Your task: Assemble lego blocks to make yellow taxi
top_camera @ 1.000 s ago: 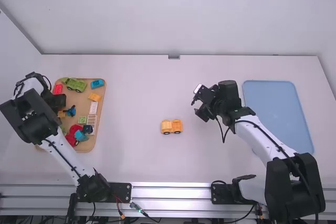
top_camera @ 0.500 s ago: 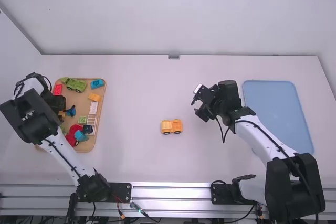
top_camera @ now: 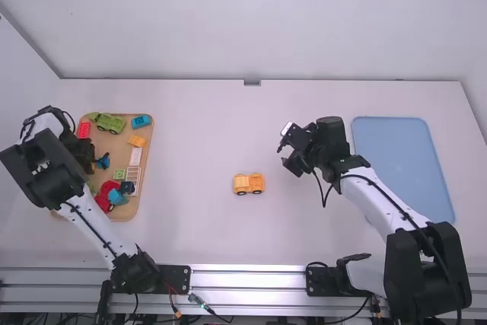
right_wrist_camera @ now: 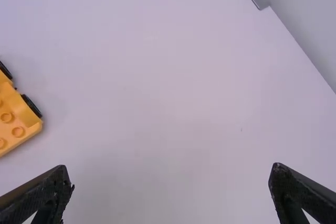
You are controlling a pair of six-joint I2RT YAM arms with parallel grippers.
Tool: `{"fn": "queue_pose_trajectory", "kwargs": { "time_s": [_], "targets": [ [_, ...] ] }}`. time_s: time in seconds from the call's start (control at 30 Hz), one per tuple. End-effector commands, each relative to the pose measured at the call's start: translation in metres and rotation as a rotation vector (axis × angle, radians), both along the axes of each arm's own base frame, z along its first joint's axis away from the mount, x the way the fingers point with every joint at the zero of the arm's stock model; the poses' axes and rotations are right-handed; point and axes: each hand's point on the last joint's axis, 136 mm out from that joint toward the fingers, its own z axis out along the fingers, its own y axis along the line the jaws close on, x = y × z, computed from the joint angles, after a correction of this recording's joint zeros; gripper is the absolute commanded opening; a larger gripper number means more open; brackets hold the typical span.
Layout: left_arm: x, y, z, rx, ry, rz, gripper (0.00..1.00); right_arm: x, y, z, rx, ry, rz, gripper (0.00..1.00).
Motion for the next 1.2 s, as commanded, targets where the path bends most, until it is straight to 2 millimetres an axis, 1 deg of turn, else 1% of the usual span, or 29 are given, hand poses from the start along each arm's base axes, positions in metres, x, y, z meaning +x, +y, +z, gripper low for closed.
{"fn": "queue_pose_trajectory", "kwargs": {
  "time_s": [0.0, 0.1, 0.23, 0.33, 0.4, 0.5, 0.53, 0.63, 0.7, 0.87, 0.9, 0.97, 1.0, 1.07, 1.13, 1.17],
  "targets": [
    [-0.006, -0.007, -0.009, -0.025, 0.027, 0.01, 0.39, -0.002, 0.0, 0.004, 0.008, -0.008, 0.002, 0.99],
    [-0.006, -0.007, -0.009, -0.026, 0.027, 0.009, 0.36, -0.002, 0.0, 0.004, 0.008, -0.007, 0.002, 0.99],
    [-0.008, -0.009, -0.012, -0.031, 0.031, 0.017, 0.28, -0.002, 0.0, 0.003, 0.008, -0.004, 0.001, 0.99],
    [-0.008, -0.009, -0.013, -0.029, 0.03, 0.017, 0.25, -0.002, 0.0, 0.003, 0.007, -0.004, 0.002, 0.99],
    [-0.009, -0.009, -0.013, -0.031, 0.032, 0.017, 0.19, -0.002, 0.0, 0.003, 0.008, -0.004, 0.002, 0.99],
    [-0.009, -0.009, -0.013, -0.032, 0.032, 0.018, 0.05, -0.002, 0.0, 0.003, 0.008, -0.004, 0.002, 0.99],
    [-0.006, -0.009, -0.012, -0.036, 0.022, 0.017, 0.02, -0.002, 0.0, 0.003, 0.008, -0.005, 0.002, 0.99],
    [0.001, -0.01, -0.008, -0.053, -0.011, 0.018, 0.02, -0.003, 0.002, 0.003, 0.008, -0.005, 0.008, 0.99],
    [0.006, -0.009, 0.0, -0.056, -0.028, 0.018, 0.02, -0.004, 0.006, 0.004, 0.009, -0.008, 0.018, 0.99],
    [0.018, 0.0, 0.028, -0.04, -0.056, -0.038, 0.02, -0.005, 0.014, 0.006, 0.012, -0.018, 0.039, 0.99],
    [0.021, 0.002, 0.036, -0.035, -0.059, -0.04, 0.02, -0.005, 0.016, 0.006, 0.014, -0.021, 0.042, 0.99],
    [0.02, 0.008, 0.057, -0.007, -0.045, -0.033, 0.02, -0.001, 0.018, 0.011, 0.053, -0.025, 0.006, 0.99],
    [0.02, 0.01, 0.062, 0.002, -0.043, -0.037, 0.02, 0.0, 0.018, 0.012, 0.06, -0.027, -0.002, 0.99],
    [0.021, 0.013, 0.079, 0.025, -0.048, -0.059, 0.02, 0.006, 0.016, 0.018, 0.106, -0.029, -0.044, 0.99],
    [0.027, 0.011, 0.088, 0.04, -0.075, -0.106, 0.02, 0.01, 0.015, 0.023, 0.15, -0.03, -0.072, 0.99],
    [0.036, 0.007, 0.096, 0.051, -0.105, -0.173, 0.02, 0.013, 0.016, 0.027, 0.188, -0.026, -0.088, 0.99]
  ]
}}
